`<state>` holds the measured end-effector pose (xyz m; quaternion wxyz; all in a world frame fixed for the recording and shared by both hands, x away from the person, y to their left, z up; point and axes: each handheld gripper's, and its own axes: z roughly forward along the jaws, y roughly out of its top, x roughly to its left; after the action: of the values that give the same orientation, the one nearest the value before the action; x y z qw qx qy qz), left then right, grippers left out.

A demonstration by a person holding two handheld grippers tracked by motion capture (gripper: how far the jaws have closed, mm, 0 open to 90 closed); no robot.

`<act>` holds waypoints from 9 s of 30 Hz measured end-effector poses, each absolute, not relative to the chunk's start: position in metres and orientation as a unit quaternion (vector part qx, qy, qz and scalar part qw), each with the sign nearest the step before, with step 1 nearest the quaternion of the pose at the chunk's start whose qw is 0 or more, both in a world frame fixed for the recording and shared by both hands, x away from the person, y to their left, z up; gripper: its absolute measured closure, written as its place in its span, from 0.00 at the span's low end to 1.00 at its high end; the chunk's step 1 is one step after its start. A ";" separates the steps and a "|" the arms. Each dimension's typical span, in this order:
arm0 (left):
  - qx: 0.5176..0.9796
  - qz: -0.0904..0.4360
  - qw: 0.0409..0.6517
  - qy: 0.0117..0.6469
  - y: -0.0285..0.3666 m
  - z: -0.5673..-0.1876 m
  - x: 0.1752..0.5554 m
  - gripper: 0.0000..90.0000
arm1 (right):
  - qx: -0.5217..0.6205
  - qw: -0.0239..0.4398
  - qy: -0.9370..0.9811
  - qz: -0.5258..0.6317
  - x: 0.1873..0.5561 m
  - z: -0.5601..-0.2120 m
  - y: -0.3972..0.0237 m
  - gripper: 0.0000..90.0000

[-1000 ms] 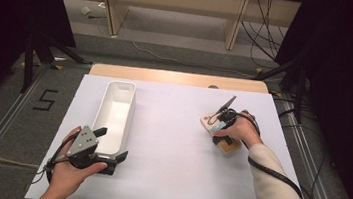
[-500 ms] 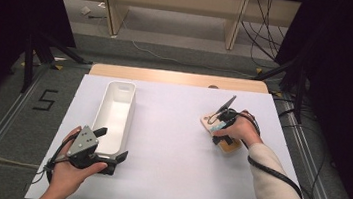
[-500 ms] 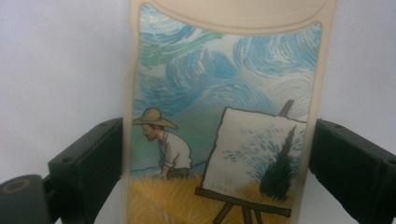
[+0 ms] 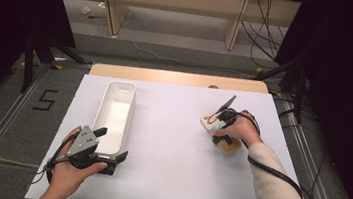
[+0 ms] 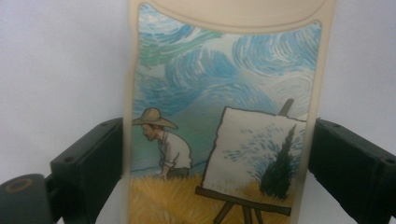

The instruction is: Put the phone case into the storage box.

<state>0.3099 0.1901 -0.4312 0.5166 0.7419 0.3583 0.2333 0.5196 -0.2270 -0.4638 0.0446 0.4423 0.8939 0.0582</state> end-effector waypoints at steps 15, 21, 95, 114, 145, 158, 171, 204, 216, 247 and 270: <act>0.742 0.234 0.515 0.359 0.190 -0.431 0.310 0.00 | 0.447 0.044 0.891 0.058 0.520 -0.464 -0.226 0.11; 0.743 0.236 0.514 0.359 0.190 -0.431 0.310 0.00 | 0.452 0.040 0.889 0.056 0.520 -0.463 -0.225 0.12; 0.735 0.241 0.523 0.359 0.191 -0.429 0.310 0.00 | 0.442 0.110 0.834 0.311 0.461 -0.431 -0.234 0.13; 0.734 0.243 0.522 0.360 0.192 -0.428 0.310 0.00 | 0.409 0.135 0.827 0.362 0.441 -0.432 -0.232 0.13; 0.744 0.235 0.524 0.341 0.169 -0.400 0.321 0.00 | 0.344 0.143 0.834 0.407 0.405 -0.430 -0.199 0.13; 0.752 0.227 0.530 0.319 0.134 -0.387 0.345 0.00 | 0.330 0.145 0.836 0.413 0.397 -0.431 -0.186 0.13; 0.765 0.209 0.520 0.317 0.110 -0.382 0.366 0.00 | 0.317 0.148 0.837 0.420 0.391 -0.432 -0.174 0.13; 0.781 0.190 0.498 0.325 0.067 -0.381 0.393 0.05 | 0.290 0.135 0.850 0.420 0.377 -0.437 -0.150 0.13; 0.782 0.186 0.491 0.337 0.061 -0.380 0.399 0.12 | 0.281 0.139 0.851 0.422 0.373 -0.435 -0.146 0.13; 0.768 0.151 0.490 0.384 0.061 -0.387 0.404 0.55 | 0.257 0.155 0.855 0.422 0.366 -0.433 -0.139 0.13; 0.751 0.112 0.539 0.364 0.063 -0.368 0.392 0.88 | 0.217 0.167 0.876 0.398 0.367 -0.437 -0.139 0.17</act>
<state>0.3921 0.0631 -0.3677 0.5394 0.7510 0.3638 0.1124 0.3671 -0.1387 -0.4369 0.1668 0.2166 0.8758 0.3978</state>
